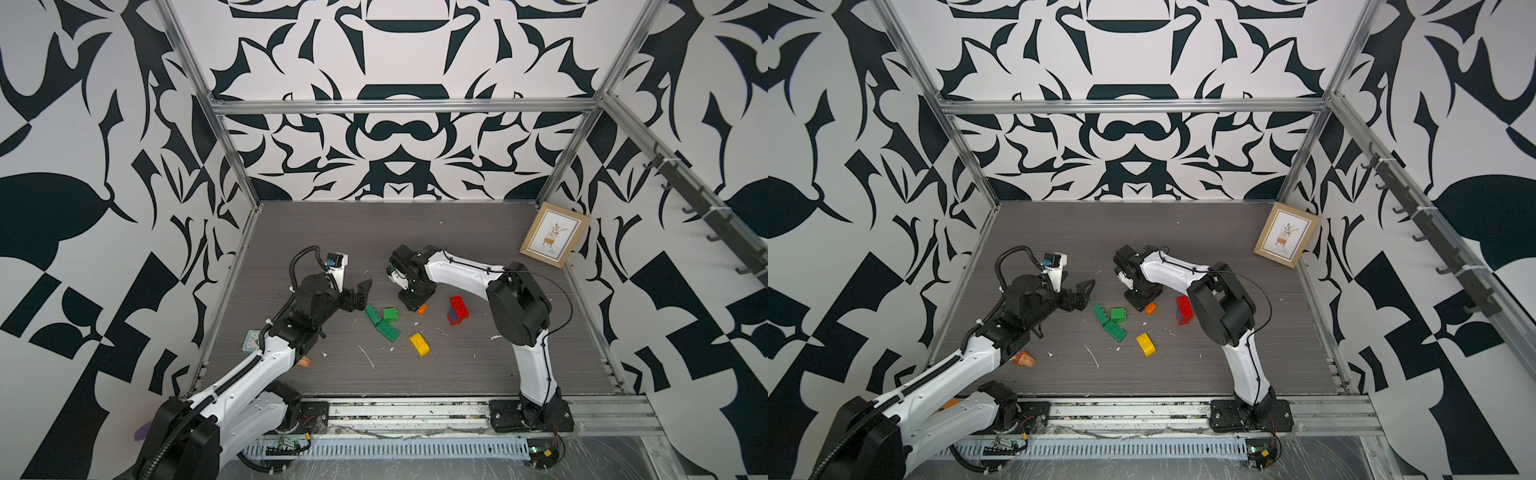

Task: Assemble an ice cream with lego
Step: Pick up the lego brick from the center of the board.

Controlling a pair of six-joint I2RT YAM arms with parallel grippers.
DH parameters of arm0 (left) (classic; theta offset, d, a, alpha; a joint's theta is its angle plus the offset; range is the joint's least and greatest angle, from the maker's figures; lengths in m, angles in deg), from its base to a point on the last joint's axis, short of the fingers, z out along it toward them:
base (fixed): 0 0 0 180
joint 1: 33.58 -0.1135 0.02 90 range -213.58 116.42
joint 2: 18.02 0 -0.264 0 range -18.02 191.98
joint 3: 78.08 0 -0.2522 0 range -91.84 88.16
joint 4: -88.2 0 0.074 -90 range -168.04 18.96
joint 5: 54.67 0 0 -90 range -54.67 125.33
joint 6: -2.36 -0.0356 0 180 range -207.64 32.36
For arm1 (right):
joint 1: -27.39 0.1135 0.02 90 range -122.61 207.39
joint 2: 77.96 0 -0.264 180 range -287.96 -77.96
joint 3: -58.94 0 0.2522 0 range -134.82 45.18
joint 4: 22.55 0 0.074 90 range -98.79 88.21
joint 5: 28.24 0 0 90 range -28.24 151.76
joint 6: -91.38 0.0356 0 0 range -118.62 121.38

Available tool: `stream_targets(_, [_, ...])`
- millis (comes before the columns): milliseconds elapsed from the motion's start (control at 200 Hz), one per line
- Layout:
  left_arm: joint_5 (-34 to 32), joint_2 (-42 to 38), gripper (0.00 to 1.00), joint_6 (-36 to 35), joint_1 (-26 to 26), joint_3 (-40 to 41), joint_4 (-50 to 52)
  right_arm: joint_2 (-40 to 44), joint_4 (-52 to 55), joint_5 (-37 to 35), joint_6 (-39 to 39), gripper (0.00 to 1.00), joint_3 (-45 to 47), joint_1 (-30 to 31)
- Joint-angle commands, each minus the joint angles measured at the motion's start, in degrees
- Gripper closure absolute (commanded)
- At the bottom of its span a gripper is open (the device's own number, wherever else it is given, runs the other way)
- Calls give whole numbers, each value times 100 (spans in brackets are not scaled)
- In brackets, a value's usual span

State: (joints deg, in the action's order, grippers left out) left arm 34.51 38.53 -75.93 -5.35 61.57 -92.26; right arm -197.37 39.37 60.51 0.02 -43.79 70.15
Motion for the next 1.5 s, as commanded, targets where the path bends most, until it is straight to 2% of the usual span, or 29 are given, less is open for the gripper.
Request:
stream_targets(0, [51, 40, 1, -37, -19, 66, 22, 185, -39, -52, 79, 54, 29, 38])
stream_targets(190, [44, 40, 1, -30, -19, 73, 9, 231, -70, -156, 175, 72, 21, 32])
stream_targets(355, [337, 238, 1, 53, -19, 107, -256, 718, 426, -248, 559, 80, -179, 13])
stream_targets(425, [521, 448, 1, 376, -2, 134, -526, 1065, 897, -378, 776, 81, -295, -13])
stream_targets(540, [1253, 935, 1, 578, 118, -33, -954, 1882, 1485, -448, 1154, 82, -163, -150])
stream_targets(640, [1340, 1311, 1, 532, 253, -232, -1129, 2512, 1963, -630, 1429, 82, 23, -237])
stream_targets(800, [1465, 1568, 1, 606, 260, 131, -1912, 3046, 2553, -788, 1871, 82, 256, -373])
stream_targets(1035, [1439, 1559, 1, 345, 266, 59, -1482, 3009, 2444, -615, 2066, 82, 614, -466])
stream_targets(1495, [1413, 1584, 1, 261, 269, 47, -1437, 2794, 1738, -270, 1951, 81, 1089, -760])
